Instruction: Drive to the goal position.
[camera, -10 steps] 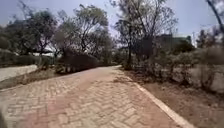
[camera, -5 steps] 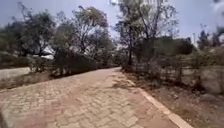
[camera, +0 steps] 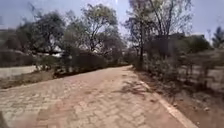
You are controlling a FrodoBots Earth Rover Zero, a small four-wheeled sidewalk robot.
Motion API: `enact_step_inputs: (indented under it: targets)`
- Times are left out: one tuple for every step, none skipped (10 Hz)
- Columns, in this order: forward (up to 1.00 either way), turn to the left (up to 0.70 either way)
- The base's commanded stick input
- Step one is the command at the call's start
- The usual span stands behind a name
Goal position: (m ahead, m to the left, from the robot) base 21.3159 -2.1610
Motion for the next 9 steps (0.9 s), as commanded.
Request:
enact_step_inputs:
  targets:
    - [1.00, 0.00]
    - [1.00, 0.00]
    - [1.00, 0.00]
    - [1.00, 0.00]
    - [1.00, 0.00]
    - [1.00, 0.00]
    - [1.00, 0.00]
    - [1.00, 0.00]
    - [1.00, 0.00]
